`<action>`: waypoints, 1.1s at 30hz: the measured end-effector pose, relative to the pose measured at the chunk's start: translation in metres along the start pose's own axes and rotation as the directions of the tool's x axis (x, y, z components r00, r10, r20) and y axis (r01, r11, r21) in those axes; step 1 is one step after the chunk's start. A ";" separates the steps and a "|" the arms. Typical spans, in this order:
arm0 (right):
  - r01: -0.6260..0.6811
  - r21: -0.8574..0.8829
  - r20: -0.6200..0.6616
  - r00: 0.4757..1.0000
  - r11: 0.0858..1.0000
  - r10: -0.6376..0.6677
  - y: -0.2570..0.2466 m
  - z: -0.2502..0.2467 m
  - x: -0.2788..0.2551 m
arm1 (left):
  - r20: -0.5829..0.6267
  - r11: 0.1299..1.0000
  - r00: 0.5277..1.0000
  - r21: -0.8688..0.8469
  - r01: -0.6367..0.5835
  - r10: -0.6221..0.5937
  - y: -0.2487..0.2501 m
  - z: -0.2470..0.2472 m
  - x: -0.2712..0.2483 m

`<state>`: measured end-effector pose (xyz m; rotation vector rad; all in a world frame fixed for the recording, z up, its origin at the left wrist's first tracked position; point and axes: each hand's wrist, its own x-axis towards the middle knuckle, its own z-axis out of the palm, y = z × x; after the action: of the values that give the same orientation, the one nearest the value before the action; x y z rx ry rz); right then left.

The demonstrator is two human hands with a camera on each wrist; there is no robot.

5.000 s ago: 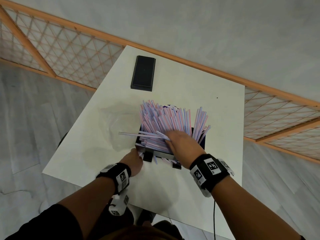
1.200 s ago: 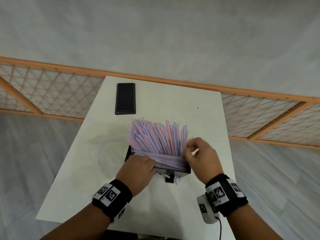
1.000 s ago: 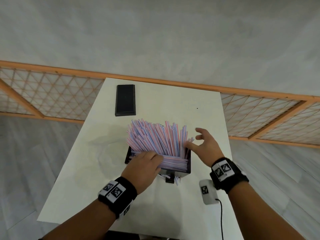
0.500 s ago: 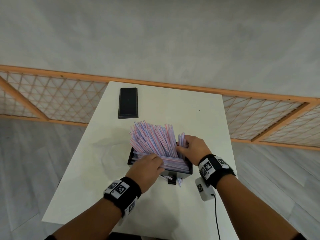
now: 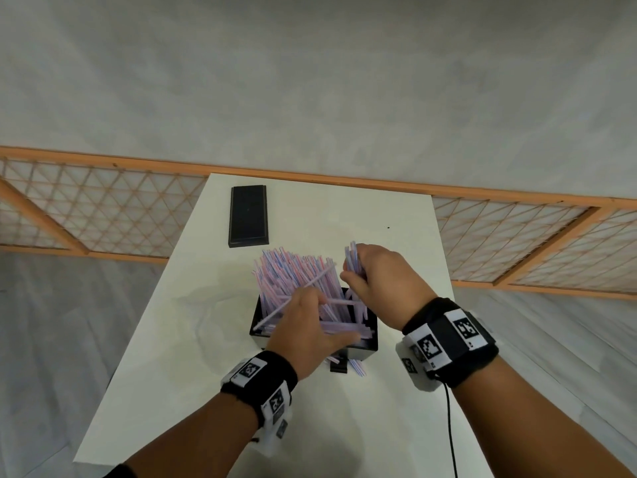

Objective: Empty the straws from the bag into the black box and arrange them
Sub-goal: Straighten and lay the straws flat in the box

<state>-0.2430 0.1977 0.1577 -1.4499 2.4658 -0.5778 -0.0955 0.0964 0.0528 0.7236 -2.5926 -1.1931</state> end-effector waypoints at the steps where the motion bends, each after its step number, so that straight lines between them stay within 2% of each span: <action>1: 0.009 -0.010 -0.001 1.000 1.000 -0.009 -0.003 0.001 0.000 | -0.030 0.998 0.999 -0.051 0.021 -0.023 0.004 0.002 0.003; 4: -0.012 0.012 -0.029 1.000 1.000 0.013 -0.001 0.002 0.000 | -0.073 0.996 0.996 -0.075 0.052 -0.057 0.005 0.007 0.011; 6: -0.056 0.037 -0.054 0.997 0.998 0.058 0.005 -0.001 0.000 | -0.096 1.000 0.995 0.022 -0.001 0.003 -0.004 0.006 0.013; 8: -0.092 0.082 -0.091 0.991 0.992 0.099 0.014 -0.008 -0.002 | -0.062 0.992 0.996 0.110 -0.064 0.071 -0.014 0.005 0.013; 11: -0.145 0.151 -0.119 0.979 0.978 0.164 0.024 -0.020 -0.006 | 0.038 0.973 0.994 0.203 -0.107 0.101 -0.022 0.004 0.010; 12: -0.162 0.172 -0.128 0.974 0.972 0.185 0.028 -0.024 -0.008 | 0.016 0.969 0.995 0.227 -0.100 0.099 -0.022 0.004 0.009; 16: -0.202 0.265 -0.168 0.953 0.943 0.252 0.040 -0.039 -0.016 | -0.203 0.975 0.978 0.223 0.001 0.046 -0.029 0.001 0.012; 20: -0.207 0.285 -0.188 0.945 0.936 0.266 0.040 -0.049 -0.024 | -0.125 0.917 0.985 0.394 -0.057 0.115 -0.042 0.002 0.019; 23: -0.189 0.276 -0.213 0.944 0.942 0.252 0.035 -0.054 -0.027 | -0.110 0.888 0.973 0.440 -0.136 0.203 -0.036 -0.001 0.021; 26: -0.140 0.227 -0.251 0.948 0.964 0.197 0.028 -0.059 -0.031 | -0.015 0.845 0.957 0.473 -0.247 0.288 -0.023 0.005 0.018; 27: -0.123 0.205 -0.258 0.950 0.971 0.175 0.025 -0.062 -0.032 | 0.029 0.848 0.959 0.461 -0.262 0.281 -0.018 0.007 0.017; 29: -0.099 0.173 -0.265 0.954 0.980 0.143 0.019 -0.066 -0.035 | 0.057 0.903 0.977 0.374 -0.211 0.204 -0.008 0.009 0.011; 31: -0.082 0.164 -0.255 0.959 0.983 0.123 0.014 -0.069 -0.037 | -0.034 0.965 0.988 0.225 -0.136 0.148 0.008 0.004 0.005; 33: -0.046 0.152 -0.219 0.972 0.987 0.079 0.005 -0.069 -0.038 | -0.098 0.986 0.984 0.089 -0.138 0.147 0.027 -0.003 0.006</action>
<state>-0.2546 0.2484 0.2167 -1.3101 2.5626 -0.9353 -0.1087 0.1067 0.0748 0.5866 -2.5705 -0.9867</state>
